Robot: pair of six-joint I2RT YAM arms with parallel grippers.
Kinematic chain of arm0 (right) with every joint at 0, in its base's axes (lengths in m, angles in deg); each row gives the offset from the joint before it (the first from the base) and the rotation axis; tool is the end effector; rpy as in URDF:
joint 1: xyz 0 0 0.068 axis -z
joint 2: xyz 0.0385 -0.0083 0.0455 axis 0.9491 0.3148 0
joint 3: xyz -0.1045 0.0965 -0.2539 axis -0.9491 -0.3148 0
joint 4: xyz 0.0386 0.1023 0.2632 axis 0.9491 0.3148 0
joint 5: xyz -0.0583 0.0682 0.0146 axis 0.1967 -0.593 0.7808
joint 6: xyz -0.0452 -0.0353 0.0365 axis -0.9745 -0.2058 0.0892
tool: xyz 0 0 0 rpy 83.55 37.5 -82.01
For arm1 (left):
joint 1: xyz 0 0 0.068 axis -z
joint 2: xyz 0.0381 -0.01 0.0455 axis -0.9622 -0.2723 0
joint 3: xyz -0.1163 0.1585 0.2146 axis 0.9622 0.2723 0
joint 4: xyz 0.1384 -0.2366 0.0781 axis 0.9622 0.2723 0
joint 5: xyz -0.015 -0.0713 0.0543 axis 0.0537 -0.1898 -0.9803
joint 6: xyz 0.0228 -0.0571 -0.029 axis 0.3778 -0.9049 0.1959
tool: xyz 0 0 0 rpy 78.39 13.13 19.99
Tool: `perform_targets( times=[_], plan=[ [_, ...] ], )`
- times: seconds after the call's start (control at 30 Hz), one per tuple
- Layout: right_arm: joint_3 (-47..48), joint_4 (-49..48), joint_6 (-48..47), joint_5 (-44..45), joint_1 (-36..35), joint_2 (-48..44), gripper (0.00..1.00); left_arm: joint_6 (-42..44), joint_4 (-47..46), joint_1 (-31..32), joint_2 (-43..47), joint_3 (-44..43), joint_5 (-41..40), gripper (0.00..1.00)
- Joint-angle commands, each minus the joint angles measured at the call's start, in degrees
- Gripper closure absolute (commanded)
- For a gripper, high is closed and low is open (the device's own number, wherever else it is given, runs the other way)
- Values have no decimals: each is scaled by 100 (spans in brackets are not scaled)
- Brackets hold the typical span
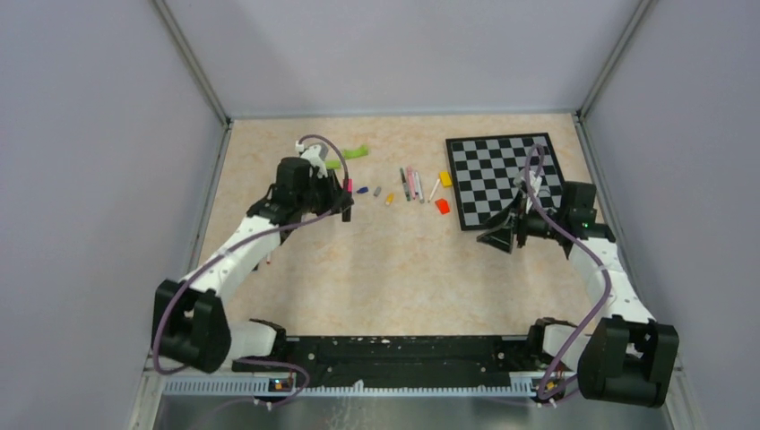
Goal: Open the pen caps
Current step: Pick up the pen from the center of the board.
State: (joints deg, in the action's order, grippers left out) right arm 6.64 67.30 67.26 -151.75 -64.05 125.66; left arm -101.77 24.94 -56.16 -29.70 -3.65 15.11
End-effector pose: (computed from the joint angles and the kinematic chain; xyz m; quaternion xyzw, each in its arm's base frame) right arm 0.2280 0.0214 0.2437 -0.3128 0.7234 0.4317 0.4387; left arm 0.3186 -0.1120 0.2632 -0.0144 0.9029 -0.2134 0.3729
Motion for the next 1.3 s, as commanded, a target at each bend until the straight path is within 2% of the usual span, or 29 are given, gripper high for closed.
perform_targets(
  times=[0.0, 0.1, 0.17, 0.23, 0.33, 0.43, 0.57, 0.83, 0.97, 1.1, 1.27],
  plan=[
    [1186, 2169, -1960, -280, -253, 286, 39, -590, -2332, 55, 1067, 1236, 2452, 100],
    [2020, 3469, -2732, -97, -704, 581, 38, -1561, -3767, 275, 1643, 1995, 2725, 100],
    [2386, 3690, -2616, -1, -1116, 620, 38, -2109, -4493, 615, 1872, 2336, 2562, 100],
    [2486, 3365, -2055, 139, -1466, 516, 36, -2346, -4890, 1033, 1988, 2474, 2155, 100],
    [2452, 2453, -909, 478, -1884, 362, 27, -2533, -5059, 1681, 1893, 2383, 1354, 100],
    [2465, 1867, 0, 675, -1989, 470, 22, -2631, -5000, 2187, 1580, 2058, 633, 100],
    [2434, 1430, 518, 1154, -2382, 555, 21, -2692, -4615, 2737, 1058, 1536, -461, 100],
    [1846, 316, 1320, 1770, -2718, 565, 20, -3318, -2926, 3538, 70, 192, -2416, 100],
    [1696, -85, 1556, 1953, -2784, 659, 21, -3558, -2718, 3673, -139, -21, -2688, 100],
    [1652, -469, 1978, 2094, -2784, 761, 27, -3640, -2703, 3730, -258, -93, -2716, 100],
    [1486, -988, 2575, 2209, -2790, 935, 41, -3778, -2772, 3803, -289, -43, -2755, 100]
  ],
)
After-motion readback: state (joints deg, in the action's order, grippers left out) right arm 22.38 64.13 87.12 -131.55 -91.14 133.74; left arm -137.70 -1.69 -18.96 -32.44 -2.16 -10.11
